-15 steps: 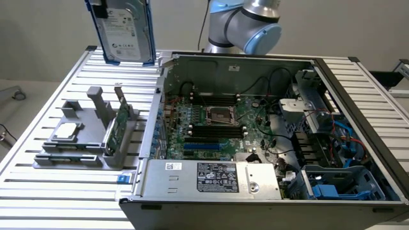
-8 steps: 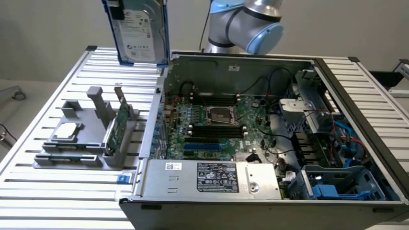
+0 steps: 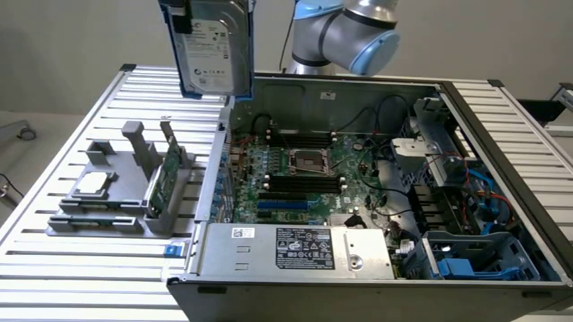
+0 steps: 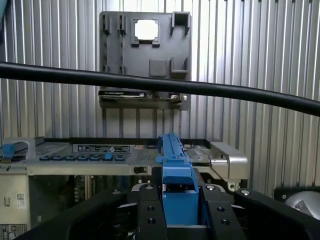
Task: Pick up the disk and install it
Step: 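Pick up the disk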
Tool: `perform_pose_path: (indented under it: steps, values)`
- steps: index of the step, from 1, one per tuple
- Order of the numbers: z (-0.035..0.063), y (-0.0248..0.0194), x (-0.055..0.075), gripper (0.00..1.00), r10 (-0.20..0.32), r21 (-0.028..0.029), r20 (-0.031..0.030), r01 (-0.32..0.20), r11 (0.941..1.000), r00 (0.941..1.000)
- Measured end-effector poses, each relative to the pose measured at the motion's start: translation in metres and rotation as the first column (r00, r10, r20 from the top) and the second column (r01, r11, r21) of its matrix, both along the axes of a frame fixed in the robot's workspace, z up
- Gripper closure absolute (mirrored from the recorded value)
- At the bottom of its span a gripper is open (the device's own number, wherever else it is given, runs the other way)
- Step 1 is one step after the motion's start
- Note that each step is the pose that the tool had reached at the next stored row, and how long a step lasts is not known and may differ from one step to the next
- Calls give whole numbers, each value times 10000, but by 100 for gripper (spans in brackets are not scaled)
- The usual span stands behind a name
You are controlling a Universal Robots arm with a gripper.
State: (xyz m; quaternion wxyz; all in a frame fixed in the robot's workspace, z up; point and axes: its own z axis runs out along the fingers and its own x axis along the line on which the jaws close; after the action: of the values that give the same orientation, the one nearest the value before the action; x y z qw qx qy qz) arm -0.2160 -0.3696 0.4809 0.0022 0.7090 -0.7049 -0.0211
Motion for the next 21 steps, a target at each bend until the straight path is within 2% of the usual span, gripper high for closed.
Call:
perform_pose_path:
  steps: [12, 21]
  values:
    - [-1, -283, 466, 67, 0, 1, -9, 0, 10000, 10000]
    - [0, -470, 863, 67, -1, 0, -14, 1, 10000, 10000]
